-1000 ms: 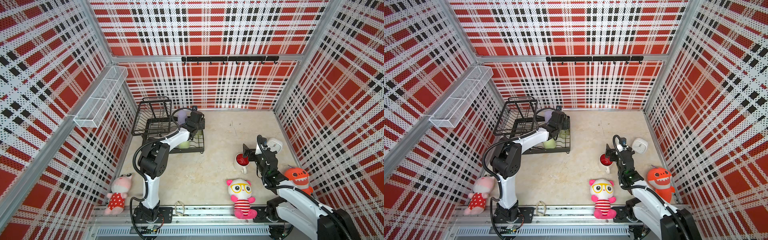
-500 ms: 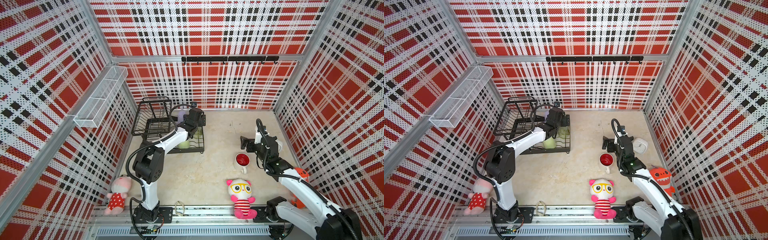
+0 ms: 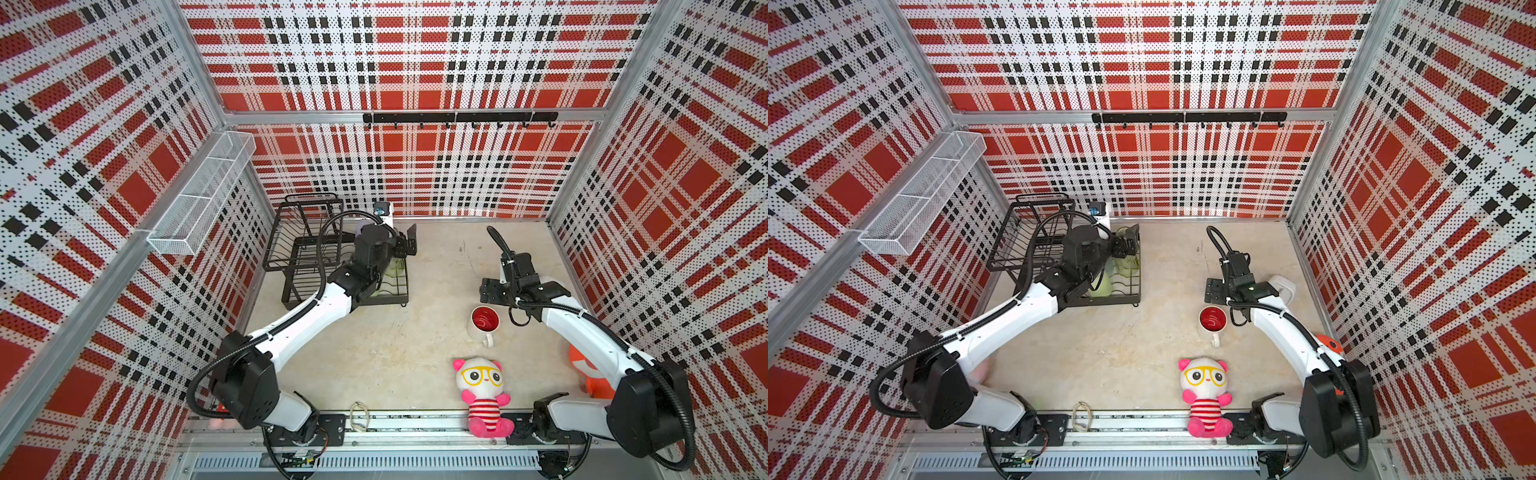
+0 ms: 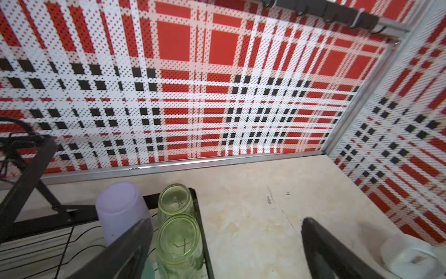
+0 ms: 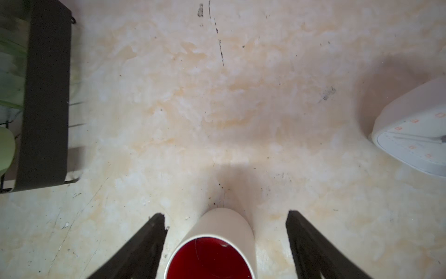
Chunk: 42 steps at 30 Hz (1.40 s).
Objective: Load cups into a dish rack
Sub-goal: Place the cup upside down at the dish rack, then pick up the cup from the middle-right of the table.
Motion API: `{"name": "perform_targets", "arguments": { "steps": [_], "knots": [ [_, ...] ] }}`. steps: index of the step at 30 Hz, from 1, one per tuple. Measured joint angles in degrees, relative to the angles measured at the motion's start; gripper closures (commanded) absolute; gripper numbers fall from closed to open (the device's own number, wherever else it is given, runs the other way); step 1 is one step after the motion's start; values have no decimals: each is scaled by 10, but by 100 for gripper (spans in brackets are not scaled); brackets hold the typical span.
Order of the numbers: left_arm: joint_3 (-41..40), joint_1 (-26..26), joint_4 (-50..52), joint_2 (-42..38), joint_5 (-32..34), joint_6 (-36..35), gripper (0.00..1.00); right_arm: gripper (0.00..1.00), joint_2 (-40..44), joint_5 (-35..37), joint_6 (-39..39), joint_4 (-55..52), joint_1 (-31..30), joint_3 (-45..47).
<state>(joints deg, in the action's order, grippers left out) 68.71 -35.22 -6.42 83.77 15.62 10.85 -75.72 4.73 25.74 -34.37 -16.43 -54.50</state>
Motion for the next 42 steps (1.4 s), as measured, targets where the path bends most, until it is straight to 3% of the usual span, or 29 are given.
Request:
{"name": "perform_targets", "arguments": {
  "steps": [3, 7, 10, 14, 22, 28, 34, 42],
  "knots": [
    [0, 9, 0, -9, -32, 2, 2, 17, -14, -16, 1, -34, 3, -3],
    [-14, 50, -12, -21, -144, 36, 2, 17, -27, -33, -1, -93, 4, -20],
    [-21, 72, -17, -25, -191, 49, 2, 19, -37, -36, -6, -115, 4, -34],
    [-33, 61, -31, -37, -230, 52, 2, 30, -51, -40, -9, -126, 4, -33],
    [-37, 48, -60, -55, -249, 58, 2, 54, -82, -57, -12, -113, 4, -10],
    [-37, 47, -60, -56, -247, 65, 2, 89, -86, -49, -18, -101, 5, 11],
    [-37, 48, -62, -63, -249, 77, 2, 99, -85, -37, -21, -96, 6, 10],
    [-37, 55, -70, -65, -277, 115, 2, 100, -9, -37, -21, -68, 6, 10]
  ]
}}
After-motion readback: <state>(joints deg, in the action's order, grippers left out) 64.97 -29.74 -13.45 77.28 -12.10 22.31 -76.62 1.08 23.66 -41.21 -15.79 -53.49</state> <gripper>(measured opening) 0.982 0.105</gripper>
